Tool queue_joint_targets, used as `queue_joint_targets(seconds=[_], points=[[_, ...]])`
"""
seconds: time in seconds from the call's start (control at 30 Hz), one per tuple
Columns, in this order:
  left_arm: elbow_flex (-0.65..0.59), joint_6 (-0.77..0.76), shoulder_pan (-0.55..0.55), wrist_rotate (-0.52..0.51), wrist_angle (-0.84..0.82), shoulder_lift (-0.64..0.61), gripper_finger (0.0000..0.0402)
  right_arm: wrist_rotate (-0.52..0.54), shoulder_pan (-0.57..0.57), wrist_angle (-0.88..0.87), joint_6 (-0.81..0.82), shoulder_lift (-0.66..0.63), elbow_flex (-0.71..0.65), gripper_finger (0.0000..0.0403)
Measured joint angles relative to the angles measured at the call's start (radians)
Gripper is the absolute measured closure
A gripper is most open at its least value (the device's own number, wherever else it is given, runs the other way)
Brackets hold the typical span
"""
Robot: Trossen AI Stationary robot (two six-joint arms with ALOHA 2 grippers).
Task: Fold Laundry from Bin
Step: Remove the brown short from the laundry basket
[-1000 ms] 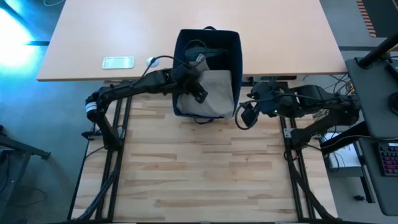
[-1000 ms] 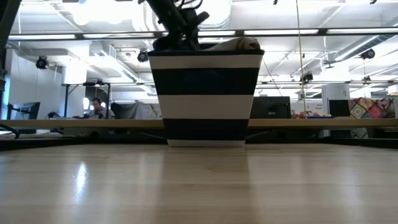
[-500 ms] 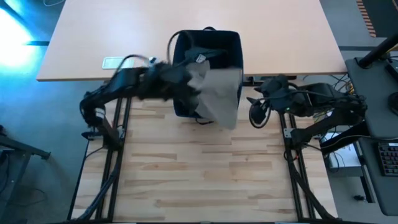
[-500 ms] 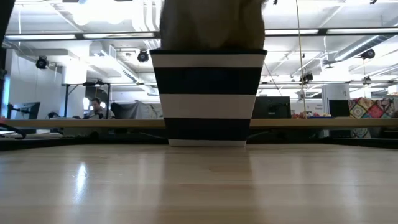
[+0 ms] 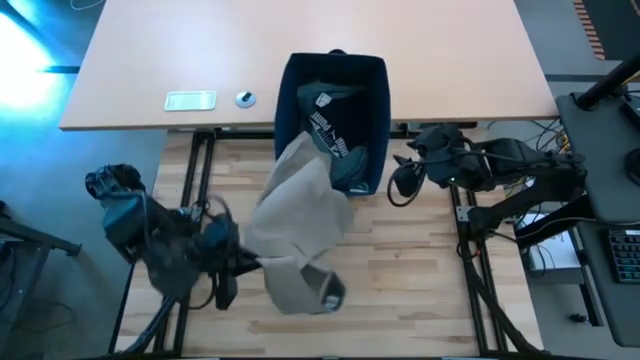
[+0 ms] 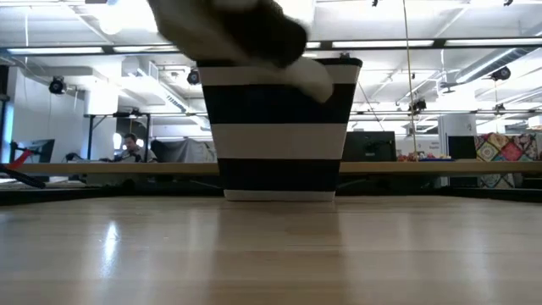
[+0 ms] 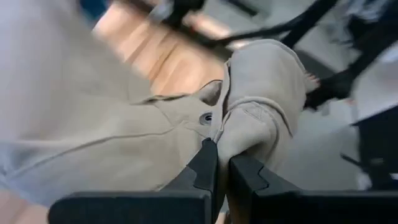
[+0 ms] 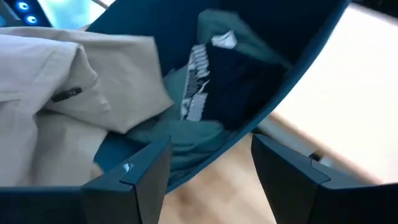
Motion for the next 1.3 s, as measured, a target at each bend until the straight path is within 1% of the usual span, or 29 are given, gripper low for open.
queue_joint_targets(seconds=[0.03, 0.07, 0.13, 0.2, 0.27, 0.33, 0.4, 0.47, 0.53, 0.6, 0.7, 0.77, 0.8, 0.93, 1.03, 1.07, 1.1, 1.17, 1.23, 1.3], points=[[-0.054, -0.057, -0.011, 0.005, -0.004, -0.009, 0.0401, -0.016, 0.001, 0.005, 0.031, 0.004, -0.007, 0.0183], [-0.113, -0.115, -0.020, 0.032, -0.005, -0.015, 0.0401, -0.035, 0.003, 0.012, 0.062, 0.005, -0.015, 0.0183], [-0.230, -0.219, -0.033, 0.120, -0.007, -0.019, 0.0401, -0.082, 0.013, 0.017, 0.135, 0.011, -0.034, 0.0183], [-0.343, -0.293, -0.039, 0.235, 0.007, -0.019, 0.0401, -0.126, 0.023, 0.018, 0.188, 0.022, -0.045, 0.0183], [-0.441, -0.327, -0.042, 0.312, 0.049, -0.024, 0.0401, -0.162, 0.032, 0.014, 0.232, 0.034, -0.058, 0.0183], [-0.531, -0.345, -0.039, 0.352, 0.122, -0.024, 0.0402, -0.183, 0.035, 0.015, 0.295, 0.047, -0.071, 0.0183], [-0.603, -0.372, -0.036, 0.361, 0.199, -0.022, 0.0401, -0.183, 0.036, 0.015, 0.347, 0.059, -0.083, 0.0183], [-0.651, -0.395, -0.036, 0.375, 0.238, -0.023, 0.0393, -0.182, 0.037, 0.016, 0.378, 0.068, -0.095, 0.0183], [-0.681, -0.437, -0.046, 0.415, 0.228, -0.023, 0.0377, -0.182, 0.038, 0.014, 0.397, 0.080, -0.101, 0.0183], [-0.695, -0.487, -0.063, 0.446, 0.184, -0.023, 0.0352, -0.182, 0.038, 0.015, 0.399, 0.090, -0.103, 0.0183], [-0.683, -0.535, -0.083, 0.451, 0.124, -0.023, 0.0306, -0.182, 0.038, 0.015, 0.425, 0.097, -0.103, 0.0183], [-0.646, -0.536, -0.084, 0.418, 0.097, -0.026, 0.0270, -0.182, 0.035, 0.016, 0.456, 0.097, -0.103, 0.0183], [-0.615, -0.527, -0.080, 0.376, 0.083, -0.031, 0.0252, -0.182, 0.027, 0.016, 0.470, 0.096, -0.103, 0.0183], [-0.453, -0.489, -0.031, 0.114, -0.069, -0.065, 0.0183, -0.182, -0.029, 0.016, 0.492, 0.086, -0.103, 0.0183], [-0.348, -0.534, 0.022, -0.099, -0.232, -0.108, 0.0142, -0.182, -0.097, 0.017, 0.494, 0.076, -0.103, 0.0183], [-0.327, -0.547, 0.047, -0.146, -0.286, -0.126, 0.0132, -0.183, -0.124, 0.017, 0.494, 0.075, -0.103, 0.0183], [-0.317, -0.553, 0.078, -0.157, -0.334, -0.145, 0.0124, -0.187, -0.151, 0.017, 0.493, 0.074, -0.103, 0.0183], [-0.323, -0.539, 0.143, -0.125, -0.383, -0.181, 0.0115, -0.215, -0.198, 0.018, 0.473, 0.074, -0.103, 0.0183], [-0.360, -0.496, 0.195, -0.121, -0.385, -0.216, 0.0112, -0.238, -0.228, 0.017, 0.448, 0.074, -0.103, 0.0183], [-0.417, -0.438, 0.248, -0.122, -0.346, -0.256, 0.0111, -0.254, -0.236, 0.017, 0.434, 0.074, -0.103, 0.0183]])
